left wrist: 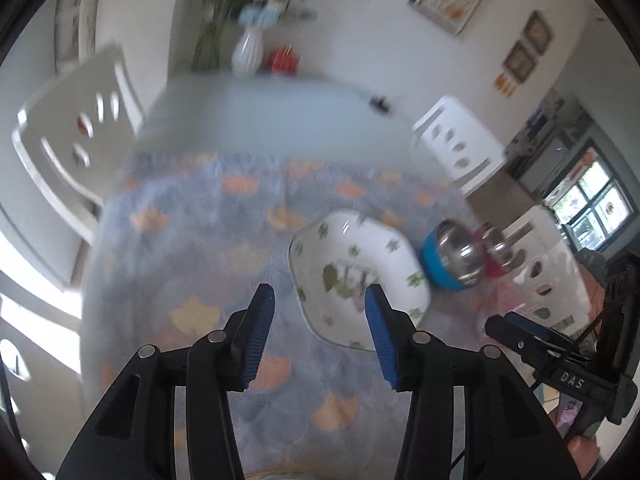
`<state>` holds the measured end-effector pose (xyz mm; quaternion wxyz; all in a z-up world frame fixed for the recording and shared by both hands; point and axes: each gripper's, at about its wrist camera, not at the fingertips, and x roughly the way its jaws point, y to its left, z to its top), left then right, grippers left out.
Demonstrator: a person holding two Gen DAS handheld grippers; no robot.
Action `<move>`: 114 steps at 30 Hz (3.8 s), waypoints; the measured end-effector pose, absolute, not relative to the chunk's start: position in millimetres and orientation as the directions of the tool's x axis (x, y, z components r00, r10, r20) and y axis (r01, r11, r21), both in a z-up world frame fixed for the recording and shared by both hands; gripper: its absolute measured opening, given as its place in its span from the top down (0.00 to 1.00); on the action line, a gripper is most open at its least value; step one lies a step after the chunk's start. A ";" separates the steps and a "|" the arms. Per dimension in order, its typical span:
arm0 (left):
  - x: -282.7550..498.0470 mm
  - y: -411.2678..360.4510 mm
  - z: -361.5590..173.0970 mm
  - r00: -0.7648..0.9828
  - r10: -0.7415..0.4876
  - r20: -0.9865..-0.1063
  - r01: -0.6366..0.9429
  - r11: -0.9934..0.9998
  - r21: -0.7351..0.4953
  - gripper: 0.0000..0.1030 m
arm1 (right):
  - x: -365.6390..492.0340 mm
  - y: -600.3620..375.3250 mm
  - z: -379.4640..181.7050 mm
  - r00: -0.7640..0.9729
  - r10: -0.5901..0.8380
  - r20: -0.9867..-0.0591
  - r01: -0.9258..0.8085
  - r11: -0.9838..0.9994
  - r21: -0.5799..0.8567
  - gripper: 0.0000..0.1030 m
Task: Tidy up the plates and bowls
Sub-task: 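Move both grippers to the second hexagonal tree-print plate and grasp its rim, then lift the second hexagonal plate off the cloth with both grippers, then carry the hexagonal plate over the plate stack and lower it on top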
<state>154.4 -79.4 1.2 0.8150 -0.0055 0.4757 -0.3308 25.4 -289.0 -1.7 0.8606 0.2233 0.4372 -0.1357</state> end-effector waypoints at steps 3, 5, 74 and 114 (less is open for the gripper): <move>162.8 -95.8 -29.4 0.286 -0.510 -0.811 0.514 0.796 -0.320 0.57 | 41.0 -310.1 -39.6 0.538 -0.036 -0.842 0.468 0.844 0.262 0.35; 167.6 -103.4 -46.9 0.244 -0.504 -0.828 0.490 0.801 -0.343 0.57 | 51.7 -320.9 -57.2 0.518 -0.039 -0.855 0.475 0.844 0.250 0.38; 126.4 -76.6 27.0 0.366 -0.626 -0.689 0.603 0.723 -0.337 0.75 | 59.8 -278.4 -13.1 0.681 0.065 -0.730 0.166 0.957 0.239 0.71; -82.0 110.3 -49.6 0.374 -0.567 -0.734 0.454 0.802 -0.388 0.74 | -152.3 -78.6 -64.9 0.522 0.128 -0.843 0.118 0.968 0.220 0.71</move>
